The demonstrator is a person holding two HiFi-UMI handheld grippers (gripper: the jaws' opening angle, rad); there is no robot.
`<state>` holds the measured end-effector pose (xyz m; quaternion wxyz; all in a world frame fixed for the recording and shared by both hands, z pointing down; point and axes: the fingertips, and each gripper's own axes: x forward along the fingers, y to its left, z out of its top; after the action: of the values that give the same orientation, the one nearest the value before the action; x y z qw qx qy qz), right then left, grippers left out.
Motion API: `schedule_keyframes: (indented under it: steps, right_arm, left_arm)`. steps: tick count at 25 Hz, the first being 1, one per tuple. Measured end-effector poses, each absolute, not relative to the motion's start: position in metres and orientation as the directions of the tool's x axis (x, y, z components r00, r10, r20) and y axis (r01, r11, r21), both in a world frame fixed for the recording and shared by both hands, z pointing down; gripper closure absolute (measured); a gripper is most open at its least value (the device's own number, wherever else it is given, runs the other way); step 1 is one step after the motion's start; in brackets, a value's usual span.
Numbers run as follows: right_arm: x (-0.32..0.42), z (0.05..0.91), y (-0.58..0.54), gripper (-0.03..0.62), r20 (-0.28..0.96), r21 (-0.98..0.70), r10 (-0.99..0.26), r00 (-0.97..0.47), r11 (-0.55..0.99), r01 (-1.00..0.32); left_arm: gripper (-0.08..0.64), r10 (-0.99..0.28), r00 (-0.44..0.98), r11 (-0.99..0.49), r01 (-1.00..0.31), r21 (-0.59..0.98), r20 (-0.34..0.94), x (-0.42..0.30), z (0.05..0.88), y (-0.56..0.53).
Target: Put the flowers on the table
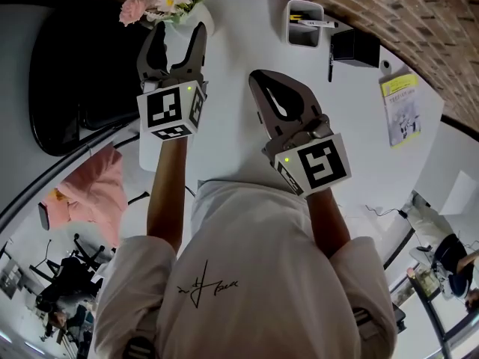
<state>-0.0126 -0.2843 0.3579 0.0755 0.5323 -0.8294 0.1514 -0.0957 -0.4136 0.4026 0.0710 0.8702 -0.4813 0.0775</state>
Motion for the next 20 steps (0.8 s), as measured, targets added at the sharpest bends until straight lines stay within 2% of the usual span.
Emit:
schedule_keyframes:
  steps: [20]
  right_arm:
    - [-0.017, 0.331, -0.263, 0.566, 0.254, -0.121, -0.873, -0.416, 0.398, -0.909]
  left_arm:
    - [0.318, -0.807, 0.545, -0.549, -0.834, 0.052, 0.225, -0.095, 0.383, -0.373]
